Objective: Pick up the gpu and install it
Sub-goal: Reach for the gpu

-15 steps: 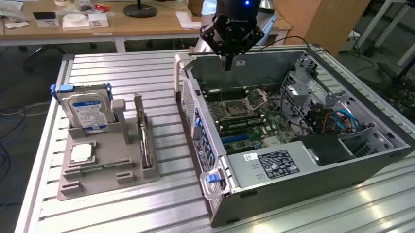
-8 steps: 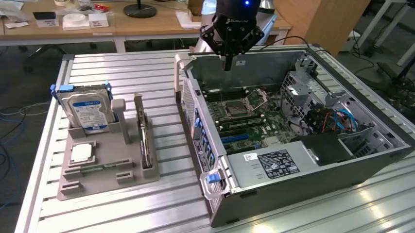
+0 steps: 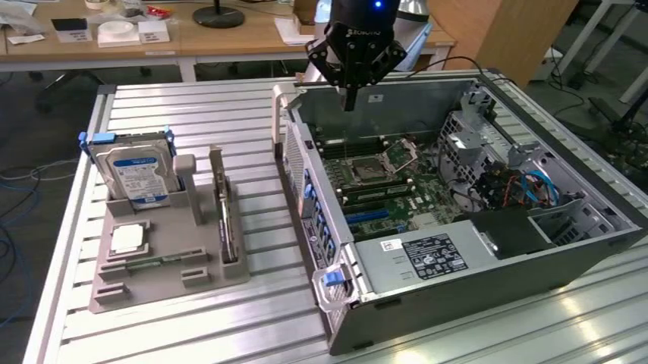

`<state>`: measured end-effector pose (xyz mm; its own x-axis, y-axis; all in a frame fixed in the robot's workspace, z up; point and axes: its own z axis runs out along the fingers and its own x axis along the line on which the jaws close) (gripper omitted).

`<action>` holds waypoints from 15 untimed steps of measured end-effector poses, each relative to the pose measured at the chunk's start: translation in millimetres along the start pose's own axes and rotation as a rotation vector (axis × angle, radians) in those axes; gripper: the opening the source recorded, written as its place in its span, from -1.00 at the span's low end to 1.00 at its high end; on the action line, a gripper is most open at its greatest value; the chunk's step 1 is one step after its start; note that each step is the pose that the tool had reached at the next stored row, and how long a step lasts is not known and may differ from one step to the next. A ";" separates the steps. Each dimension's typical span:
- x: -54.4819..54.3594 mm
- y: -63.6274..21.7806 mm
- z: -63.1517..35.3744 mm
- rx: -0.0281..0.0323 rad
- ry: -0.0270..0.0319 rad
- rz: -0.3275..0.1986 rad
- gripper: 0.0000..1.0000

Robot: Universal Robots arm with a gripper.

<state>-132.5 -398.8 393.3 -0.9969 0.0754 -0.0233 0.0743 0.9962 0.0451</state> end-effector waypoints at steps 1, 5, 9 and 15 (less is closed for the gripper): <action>1.4 -0.1 0.0 0.0000 0.0000 0.000 -0.79; 6.7 -0.5 -0.2 0.0000 0.0000 0.000 -0.79; 11.9 -0.9 -0.3 0.0000 0.0000 0.000 -0.79; 20.3 -1.5 -0.5 0.0000 0.0000 0.000 -0.79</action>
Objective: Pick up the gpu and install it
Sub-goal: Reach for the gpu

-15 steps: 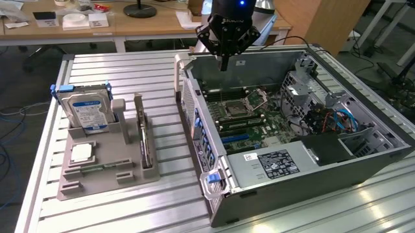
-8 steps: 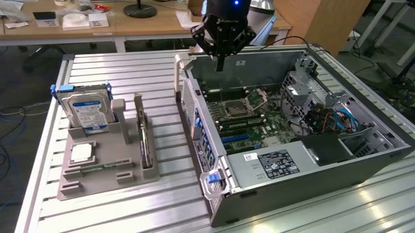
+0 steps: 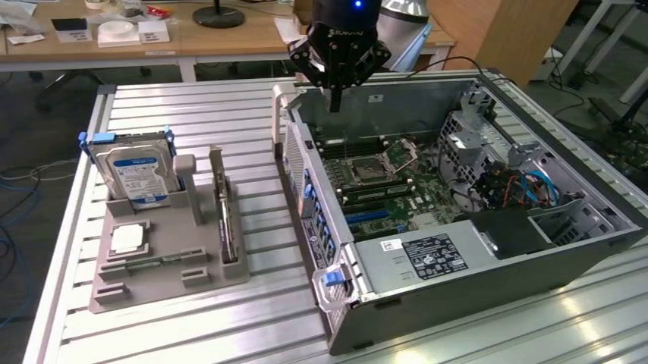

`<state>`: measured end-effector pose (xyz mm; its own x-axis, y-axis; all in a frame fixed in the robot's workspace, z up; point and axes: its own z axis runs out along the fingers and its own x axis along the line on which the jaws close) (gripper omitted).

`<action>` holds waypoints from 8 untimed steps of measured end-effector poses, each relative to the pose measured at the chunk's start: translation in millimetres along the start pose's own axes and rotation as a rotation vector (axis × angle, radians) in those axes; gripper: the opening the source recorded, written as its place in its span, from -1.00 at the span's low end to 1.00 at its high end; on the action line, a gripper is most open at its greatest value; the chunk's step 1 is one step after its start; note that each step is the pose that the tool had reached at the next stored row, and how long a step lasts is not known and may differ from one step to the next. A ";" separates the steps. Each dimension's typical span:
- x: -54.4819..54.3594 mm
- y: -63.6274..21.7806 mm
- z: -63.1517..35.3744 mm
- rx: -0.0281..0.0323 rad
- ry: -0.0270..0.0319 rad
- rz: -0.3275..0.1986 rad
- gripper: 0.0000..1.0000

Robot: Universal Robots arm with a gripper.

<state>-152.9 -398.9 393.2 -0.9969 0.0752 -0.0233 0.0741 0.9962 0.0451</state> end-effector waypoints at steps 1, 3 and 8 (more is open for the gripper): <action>1.2 -0.1 -0.1 0.0000 0.0001 0.000 -0.79; 3.7 -0.3 -0.1 0.0000 0.0000 0.000 -0.79; 9.1 -0.7 -0.2 0.0000 0.0000 0.000 -0.79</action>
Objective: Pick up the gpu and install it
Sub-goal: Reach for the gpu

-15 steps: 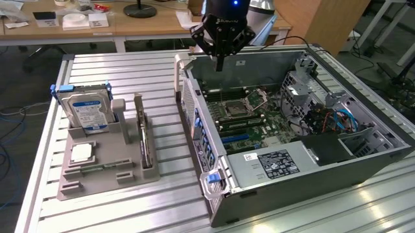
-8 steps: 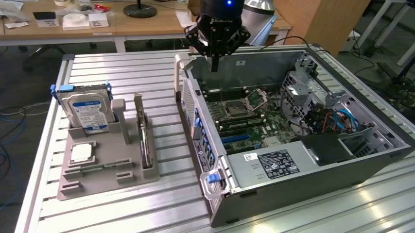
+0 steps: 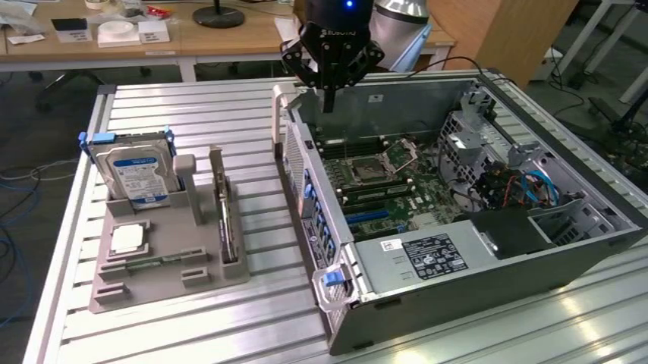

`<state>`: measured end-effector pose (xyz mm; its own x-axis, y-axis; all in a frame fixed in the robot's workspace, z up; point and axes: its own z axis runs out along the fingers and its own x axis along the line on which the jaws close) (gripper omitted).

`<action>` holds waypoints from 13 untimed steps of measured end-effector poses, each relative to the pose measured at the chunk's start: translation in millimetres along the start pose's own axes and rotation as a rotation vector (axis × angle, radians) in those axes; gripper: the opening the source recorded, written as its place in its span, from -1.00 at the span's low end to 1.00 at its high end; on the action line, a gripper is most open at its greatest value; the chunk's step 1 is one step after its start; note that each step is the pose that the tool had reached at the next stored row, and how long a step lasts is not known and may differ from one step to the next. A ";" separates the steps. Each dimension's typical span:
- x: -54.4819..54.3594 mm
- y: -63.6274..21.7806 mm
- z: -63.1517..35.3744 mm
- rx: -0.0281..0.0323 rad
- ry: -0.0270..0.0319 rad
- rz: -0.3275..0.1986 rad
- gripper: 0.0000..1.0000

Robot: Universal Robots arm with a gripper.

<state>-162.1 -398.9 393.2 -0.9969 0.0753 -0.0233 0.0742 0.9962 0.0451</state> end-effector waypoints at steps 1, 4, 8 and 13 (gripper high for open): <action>1.2 -0.1 -0.1 0.0000 0.0001 0.000 -0.79; 5.3 -0.4 -0.2 0.0001 0.0001 0.000 -0.79; 10.0 -0.8 -0.2 0.0000 0.0000 0.000 -0.79; 19.1 -2.0 -0.5 0.0000 0.0000 -0.001 -0.79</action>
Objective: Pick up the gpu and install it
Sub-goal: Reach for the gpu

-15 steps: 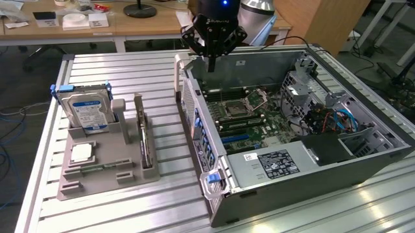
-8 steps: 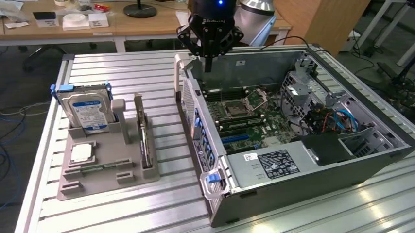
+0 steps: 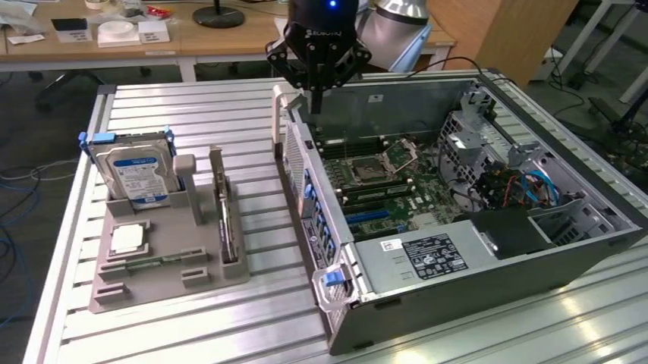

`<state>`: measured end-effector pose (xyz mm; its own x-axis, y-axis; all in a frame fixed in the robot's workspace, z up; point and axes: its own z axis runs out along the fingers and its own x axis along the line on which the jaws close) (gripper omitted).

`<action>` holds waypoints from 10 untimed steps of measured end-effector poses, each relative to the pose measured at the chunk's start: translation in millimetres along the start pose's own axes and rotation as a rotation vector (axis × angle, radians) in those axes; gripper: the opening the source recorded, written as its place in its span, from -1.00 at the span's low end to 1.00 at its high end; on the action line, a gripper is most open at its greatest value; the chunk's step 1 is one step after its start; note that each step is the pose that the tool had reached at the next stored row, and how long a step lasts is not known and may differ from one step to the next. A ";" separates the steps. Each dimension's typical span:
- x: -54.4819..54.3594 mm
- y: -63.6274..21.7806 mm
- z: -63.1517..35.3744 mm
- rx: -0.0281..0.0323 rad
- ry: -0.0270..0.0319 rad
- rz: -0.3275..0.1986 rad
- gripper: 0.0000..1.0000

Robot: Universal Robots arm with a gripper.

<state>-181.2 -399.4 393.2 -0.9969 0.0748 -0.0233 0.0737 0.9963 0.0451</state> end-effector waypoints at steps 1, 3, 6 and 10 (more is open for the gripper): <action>1.6 -0.3 0.0 0.0000 0.0000 0.000 -0.79; 4.7 -1.0 -0.1 0.0000 0.0001 -0.002 -0.79; 9.1 -1.9 -0.2 -0.0001 0.0003 -0.007 -0.79; 14.8 -2.5 -0.3 -0.0004 0.0009 -0.020 -0.79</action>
<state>-196.1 -400.9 393.0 -0.9982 0.0546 -0.0233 0.0535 0.9976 0.0451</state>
